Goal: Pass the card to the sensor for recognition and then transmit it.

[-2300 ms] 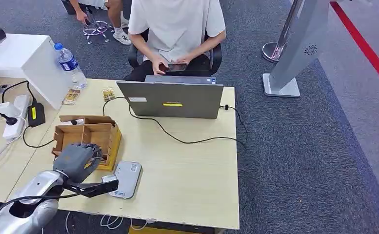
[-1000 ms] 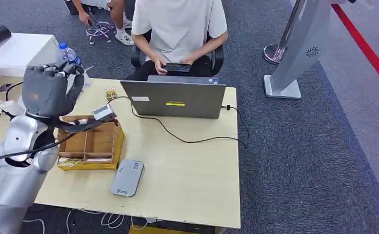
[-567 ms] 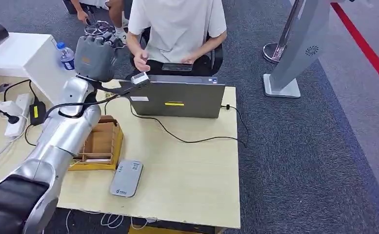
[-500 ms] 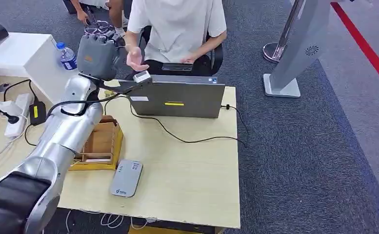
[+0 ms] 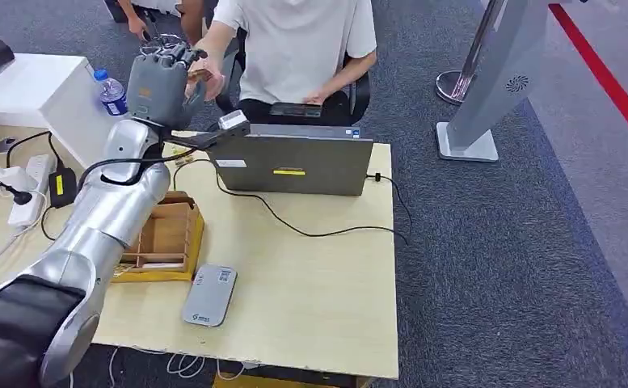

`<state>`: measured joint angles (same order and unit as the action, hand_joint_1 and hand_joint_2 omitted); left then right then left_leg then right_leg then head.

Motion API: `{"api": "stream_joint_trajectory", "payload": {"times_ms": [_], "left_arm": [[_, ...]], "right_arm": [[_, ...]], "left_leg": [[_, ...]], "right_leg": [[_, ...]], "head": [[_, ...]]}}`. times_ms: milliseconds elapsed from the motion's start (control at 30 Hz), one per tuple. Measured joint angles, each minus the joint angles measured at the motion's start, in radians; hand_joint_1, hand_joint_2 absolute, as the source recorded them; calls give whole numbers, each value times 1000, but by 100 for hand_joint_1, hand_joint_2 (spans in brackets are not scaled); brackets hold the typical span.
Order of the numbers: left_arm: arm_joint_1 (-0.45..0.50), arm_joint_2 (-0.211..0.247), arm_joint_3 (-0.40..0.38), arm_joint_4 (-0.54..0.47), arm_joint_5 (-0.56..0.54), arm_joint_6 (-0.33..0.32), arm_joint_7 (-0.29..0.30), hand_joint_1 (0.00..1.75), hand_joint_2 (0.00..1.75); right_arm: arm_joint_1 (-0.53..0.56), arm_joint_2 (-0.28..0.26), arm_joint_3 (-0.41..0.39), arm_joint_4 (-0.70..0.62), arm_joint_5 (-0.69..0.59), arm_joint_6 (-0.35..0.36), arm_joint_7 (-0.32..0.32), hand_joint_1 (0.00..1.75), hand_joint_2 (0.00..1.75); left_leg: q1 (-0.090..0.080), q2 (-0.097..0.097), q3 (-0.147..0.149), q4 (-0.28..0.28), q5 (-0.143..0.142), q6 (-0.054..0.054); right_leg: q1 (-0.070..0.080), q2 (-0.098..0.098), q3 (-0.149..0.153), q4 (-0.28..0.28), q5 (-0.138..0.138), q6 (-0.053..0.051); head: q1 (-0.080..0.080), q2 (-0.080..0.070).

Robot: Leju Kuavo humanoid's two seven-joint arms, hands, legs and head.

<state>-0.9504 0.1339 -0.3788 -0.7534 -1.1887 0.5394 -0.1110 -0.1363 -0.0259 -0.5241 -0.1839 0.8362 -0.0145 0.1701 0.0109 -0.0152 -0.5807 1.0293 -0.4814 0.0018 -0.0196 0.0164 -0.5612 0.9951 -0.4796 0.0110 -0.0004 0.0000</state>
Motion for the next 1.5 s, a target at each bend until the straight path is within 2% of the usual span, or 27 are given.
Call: {"api": "stream_joint_trajectory", "payload": {"times_ms": [233, 333, 433, 533, 633, 800, 900, 1033, 1067, 1100, 1167, 1267, 1333, 1367, 1500], "left_arm": [[20, 8, 0, 20, 22, 29, -26, 0, 175], [63, 31, 0, 1, 46, 37, -39, 0, 175], [143, 86, 1, -65, 88, 56, -48, 0, 175], [288, 212, 50, -184, 182, 101, -71, 0, 175], [406, 336, 205, -240, 309, 116, -129, 0, 175], [551, 477, 510, -224, 441, 146, -276, 0, 175], [599, 532, 690, -154, 507, 152, -356, 0, 175], [648, 581, 981, -19, 495, 154, -444, 0, 175], [657, 588, 1036, 28, 519, 144, -454, 0, 175], [664, 595, 1091, 75, 563, 106, -456, 0, 175], [680, 600, 1214, 164, 682, -4, -450, 0, 175], [713, 585, 1379, 273, 878, -183, -350, 0, 175], [734, 547, 1491, 332, 1004, -268, -267, 0, 175], [746, 523, 1541, 355, 1052, -292, -240, 0, 175], [788, 399, 1703, 430, 1146, -278, -158, 0, 175]], "right_arm": [[5, 0, 0, 0, -2, -6, -3, 0, 175], [11, 0, -10, 0, -20, -8, -17, 0, 175], [29, 0, -26, 0, -32, -10, -29, 0, 175], [49, 0, -46, 0, -43, -19, -47, 0, 175], [76, -2, -64, 0, -49, -27, -47, 0, 175], [82, -5, -86, 0, -39, -37, -45, 0, 175], [85, -6, -99, 0, -32, -38, -41, 0, 175], [86, -6, -110, 0, -24, -45, -34, 0, 175], [86, -6, -114, 0, -21, -46, -34, 0, 175], [86, -6, -119, 0, -19, -46, -34, 0, 175], [86, -6, -124, 0, -11, -45, -34, 0, 175], [84, -6, -124, 0, 5, -39, -39, 0, 175], [82, -6, -124, 0, 21, -32, -42, 0, 175], [80, -6, -125, 0, 25, -30, -42, 0, 175], [72, -7, -125, 0, 47, -28, -45, 0, 175]], "left_leg": [[0, 0, 0, 0, 0, 0], [0, 1, 0, -1, 0, 0], [0, 2, -1, -2, -1, 0], [0, 14, 3, -4, -4, -4], [1, 17, 4, -5, -5, -6], [3, 17, 3, -5, -6, -7], [3, 16, 2, -6, -6, -7], [3, 16, 2, -6, -6, -7], [3, 16, 2, -6, -6, -7], [3, 16, 2, -6, -6, -7], [3, 15, 2, -6, -6, -7], [3, 13, 2, -6, -7, -7], [3, 10, 2, -6, -6, -6], [2, 9, 2, -6, -6, -6], [1, 7, 3, -5, -7, -5]], "right_leg": [[0, 0, 0, 0, 0, 0], [0, 1, 0, 0, 0, 0], [0, 3, -1, 1, 0, 0], [0, 15, -1, 2, -2, -2], [1, 18, -3, 2, -3, -4], [3, 18, -4, 3, -5, -7], [3, 17, -4, 3, -6, -6], [3, 17, -4, 3, -6, -7], [3, 16, -4, 2, -6, -6], [3, 16, -4, 3, -6, -7], [3, 14, -4, 2, -6, -7], [3, 12, -3, 1, -7, -6], [3, 9, -1, 0, -7, -6], [2, 8, -1, 0, -7, -6], [0, 7, 0, -2, -7, -5]], "head": [[0, 0], [0, 0], [0, 0], [2, 0], [-1, 0], [-2, 0], [-2, 0], [1, 0], [0, 0], [0, 0], [0, 0], [0, 0], [-1, 0], [0, 0], [0, 0]]}}
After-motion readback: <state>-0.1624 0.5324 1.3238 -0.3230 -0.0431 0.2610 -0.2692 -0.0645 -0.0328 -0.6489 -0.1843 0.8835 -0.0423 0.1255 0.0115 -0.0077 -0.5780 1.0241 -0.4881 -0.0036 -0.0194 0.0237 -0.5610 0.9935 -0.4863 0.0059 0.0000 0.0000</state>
